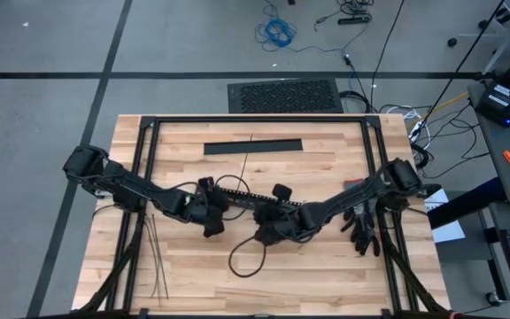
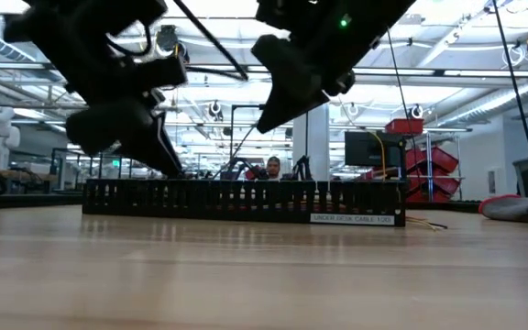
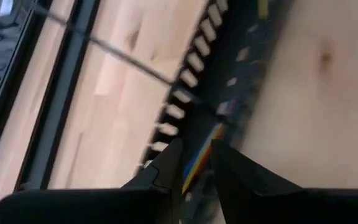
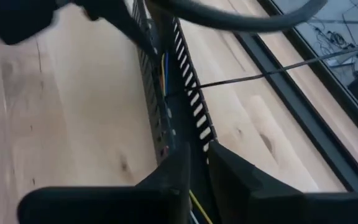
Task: Ziptie cables
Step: Put the zip-tied cable into the black cable duct
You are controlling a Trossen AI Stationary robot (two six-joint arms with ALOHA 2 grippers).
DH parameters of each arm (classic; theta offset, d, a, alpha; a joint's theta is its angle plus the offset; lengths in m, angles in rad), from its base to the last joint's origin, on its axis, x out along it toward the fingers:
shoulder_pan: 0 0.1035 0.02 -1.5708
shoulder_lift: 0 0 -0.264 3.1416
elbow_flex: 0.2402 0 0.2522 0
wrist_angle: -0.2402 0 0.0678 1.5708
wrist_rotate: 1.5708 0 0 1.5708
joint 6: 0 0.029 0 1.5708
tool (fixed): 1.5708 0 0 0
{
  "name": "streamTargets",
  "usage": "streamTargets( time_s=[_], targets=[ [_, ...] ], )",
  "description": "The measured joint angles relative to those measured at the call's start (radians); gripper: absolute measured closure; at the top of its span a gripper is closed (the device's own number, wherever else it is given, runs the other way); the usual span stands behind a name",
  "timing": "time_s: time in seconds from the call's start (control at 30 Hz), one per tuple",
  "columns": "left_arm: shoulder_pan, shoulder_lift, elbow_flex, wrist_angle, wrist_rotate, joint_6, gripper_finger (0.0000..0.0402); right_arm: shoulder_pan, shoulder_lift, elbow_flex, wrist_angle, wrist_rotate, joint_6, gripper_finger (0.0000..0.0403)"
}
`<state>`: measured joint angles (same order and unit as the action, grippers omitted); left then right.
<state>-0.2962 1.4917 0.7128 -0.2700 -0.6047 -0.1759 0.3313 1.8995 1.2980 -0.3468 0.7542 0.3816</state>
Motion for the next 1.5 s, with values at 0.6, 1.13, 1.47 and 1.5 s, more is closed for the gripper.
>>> streamTargets(
  time_s=[0.6, 1.13, 1.47, 1.5],
  targets=[
    [-0.015, -0.017, 0.051, -0.069, -0.179, 0.046, 0.032, 0.279, 0.009, -0.316, 0.396, 0.46, 0.28, 0.0402],
    [0.368, -0.07, 0.126, -0.104, 0.331, 0.463, 0.0321, 0.23, 0.008, -0.331, 0.905, 0.37, -0.146, 0.0403],
    [0.559, -0.054, 0.067, 0.003, 0.503, 0.556, 0.0321, 0.24, 0.008, -0.331, 0.898, 0.366, -0.155, 0.0403],
    [0.575, -0.053, 0.059, -0.001, 0.505, 0.552, 0.0321, 0.24, 0.008, -0.331, 0.897, 0.366, -0.155, 0.0403]
  ],
)
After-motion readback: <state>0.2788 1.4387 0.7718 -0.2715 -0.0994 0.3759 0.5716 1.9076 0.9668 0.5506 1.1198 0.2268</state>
